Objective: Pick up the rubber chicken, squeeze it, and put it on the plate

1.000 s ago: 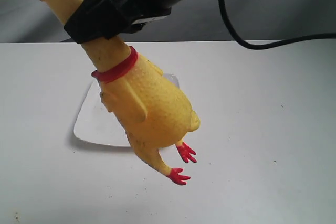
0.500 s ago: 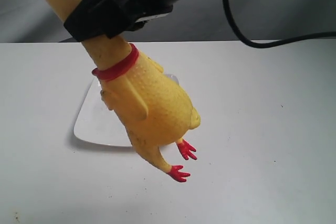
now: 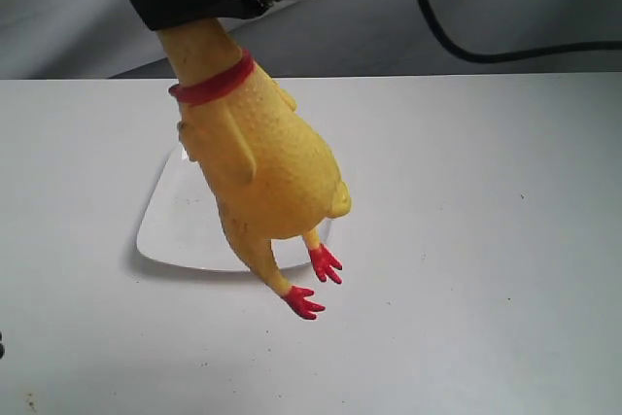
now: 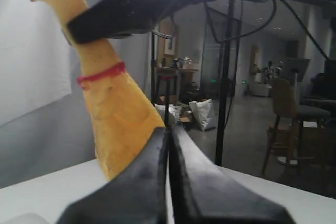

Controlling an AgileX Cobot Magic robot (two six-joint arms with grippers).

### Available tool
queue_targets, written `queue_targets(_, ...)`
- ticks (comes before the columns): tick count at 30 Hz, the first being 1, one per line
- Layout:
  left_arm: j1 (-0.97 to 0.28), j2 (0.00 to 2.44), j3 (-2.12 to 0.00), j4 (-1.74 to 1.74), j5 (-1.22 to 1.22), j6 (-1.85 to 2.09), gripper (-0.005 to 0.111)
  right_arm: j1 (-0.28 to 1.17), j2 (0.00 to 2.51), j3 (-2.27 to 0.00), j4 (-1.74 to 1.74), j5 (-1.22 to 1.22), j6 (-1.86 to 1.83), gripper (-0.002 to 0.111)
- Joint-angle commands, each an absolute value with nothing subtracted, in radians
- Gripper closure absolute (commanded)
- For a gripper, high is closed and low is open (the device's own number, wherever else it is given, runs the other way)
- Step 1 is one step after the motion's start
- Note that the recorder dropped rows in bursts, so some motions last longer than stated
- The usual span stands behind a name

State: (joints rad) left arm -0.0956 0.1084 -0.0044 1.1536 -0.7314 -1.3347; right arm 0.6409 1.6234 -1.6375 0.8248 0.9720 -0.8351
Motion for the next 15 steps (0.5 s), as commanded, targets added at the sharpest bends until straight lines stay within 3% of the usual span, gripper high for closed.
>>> queue_targets(1,-0.103,0.145,0.0,1.15,-0.713,-1.404,0.093,0.639,1.629,-1.641,0.86,0.954,-0.811,0.108)
queue_targets(6,-0.103,0.157,0.0,1.128,-0.609,-1.456,0.072,0.639,1.634,-1.641,0.862,0.952,-0.803,0.108)
queue_targets(11,-0.103,0.157,0.0,1.067,-0.59,-1.454,0.064,0.639,1.636,-1.641,0.862,0.927,-0.802,0.108)
queue_targets(15,-0.103,0.165,0.0,1.082,-0.573,-1.487,0.037,0.639,1.636,-1.641,0.862,0.89,-0.8,0.108)
